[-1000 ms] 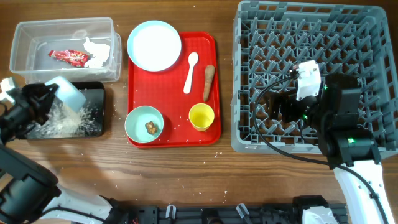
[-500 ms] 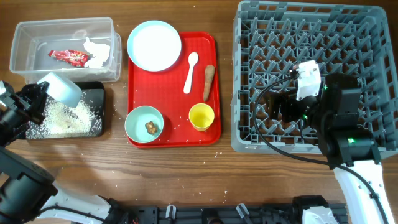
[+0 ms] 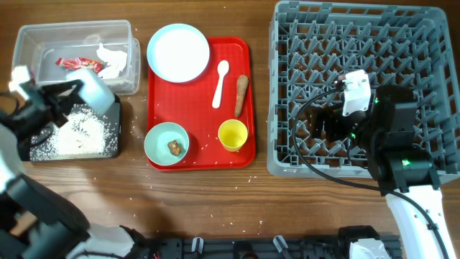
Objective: Sort waste into correct bins and load items into the dishwasher rack
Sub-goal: 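Return the empty blue bowl to the red tray with the left gripper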
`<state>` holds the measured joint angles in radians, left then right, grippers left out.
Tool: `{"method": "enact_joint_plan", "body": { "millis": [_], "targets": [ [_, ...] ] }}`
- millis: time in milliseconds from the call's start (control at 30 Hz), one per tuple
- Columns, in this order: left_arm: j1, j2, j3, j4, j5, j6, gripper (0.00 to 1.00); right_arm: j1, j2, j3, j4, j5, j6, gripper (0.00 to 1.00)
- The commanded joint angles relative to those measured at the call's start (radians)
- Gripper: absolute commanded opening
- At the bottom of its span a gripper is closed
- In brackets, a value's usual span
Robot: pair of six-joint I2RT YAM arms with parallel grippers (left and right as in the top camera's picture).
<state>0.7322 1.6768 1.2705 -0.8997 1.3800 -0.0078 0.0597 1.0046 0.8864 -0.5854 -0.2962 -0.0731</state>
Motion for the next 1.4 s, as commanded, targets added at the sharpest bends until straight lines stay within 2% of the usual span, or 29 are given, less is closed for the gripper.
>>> {"method": "enact_joint_plan", "body": {
  "millis": [0, 33, 133, 167, 233, 400, 500, 567, 800, 900, 1000, 1100, 1233, 1333, 1367],
  "targets": [
    [0.039, -0.023, 0.001, 0.016, -0.148, -0.017, 0.04, -0.002, 0.007, 0.016, -0.003, -0.02, 0.001, 1.0],
    [0.06, -0.01, 0.001, 0.013, -0.096, -0.056, 0.04, -0.002, 0.007, 0.016, -0.003, -0.02, 0.001, 1.0],
    [0.087, -0.002, 0.001, 0.005, 0.154, -0.057, 0.04, -0.002, 0.007, 0.016, -0.002, -0.02, 0.001, 1.0],
    [0.096, -0.002, 0.001, 0.01, 0.196, -0.091, 0.04, -0.002, 0.007, 0.016, -0.002, -0.02, 0.001, 1.0],
    [0.103, -0.002, 0.001, 0.01, 0.197, -0.165, 0.04, -0.002, 0.007, 0.016, -0.003, -0.02, 0.001, 1.0],
    [0.101, -0.002, 0.001, 0.014, 0.197, -0.178, 0.04, -0.002, 0.008, 0.016, -0.002, -0.02, 0.002, 1.0],
    [0.04, -0.012, 0.001, 0.022, 0.158, -0.152, 0.04, -0.002, 0.008, 0.016, -0.002, -0.02, 0.002, 1.0],
    [-0.033, -0.029, 0.001, 0.026, 0.042, -0.153, 0.04, -0.002, 0.008, 0.016, 0.001, -0.02, 0.002, 1.0],
    [-0.475, -0.08, 0.001, 0.148, -0.425, -0.158, 0.04, -0.002, 0.034, 0.016, 0.0, -0.02, 0.002, 1.0],
    [-0.679, -0.072, 0.001, 0.19, -0.777, -0.158, 0.04, -0.002, 0.047, 0.016, 0.002, -0.02, 0.003, 1.0],
    [-0.86, -0.043, 0.001, 0.19, -1.202, -0.158, 0.04, -0.002, 0.066, 0.016, 0.006, -0.02, 0.002, 1.0],
    [-0.994, 0.027, 0.001, 0.192, -1.456, -0.157, 0.04, -0.002, 0.079, 0.016, 0.008, -0.02, 0.002, 1.0],
    [-1.099, 0.151, 0.001, 0.22, -1.605, -0.158, 0.04, -0.002, 0.103, 0.016, 0.02, -0.021, 0.002, 0.99],
    [-1.127, 0.219, 0.001, 0.215, -1.636, -0.158, 0.04, -0.002, 0.105, 0.016, 0.017, -0.02, 0.002, 1.0],
    [-1.128, 0.229, 0.001, 0.216, -1.635, -0.158, 0.11, -0.002, 0.105, 0.016, 0.017, -0.02, 0.002, 1.0]
  ]
}}
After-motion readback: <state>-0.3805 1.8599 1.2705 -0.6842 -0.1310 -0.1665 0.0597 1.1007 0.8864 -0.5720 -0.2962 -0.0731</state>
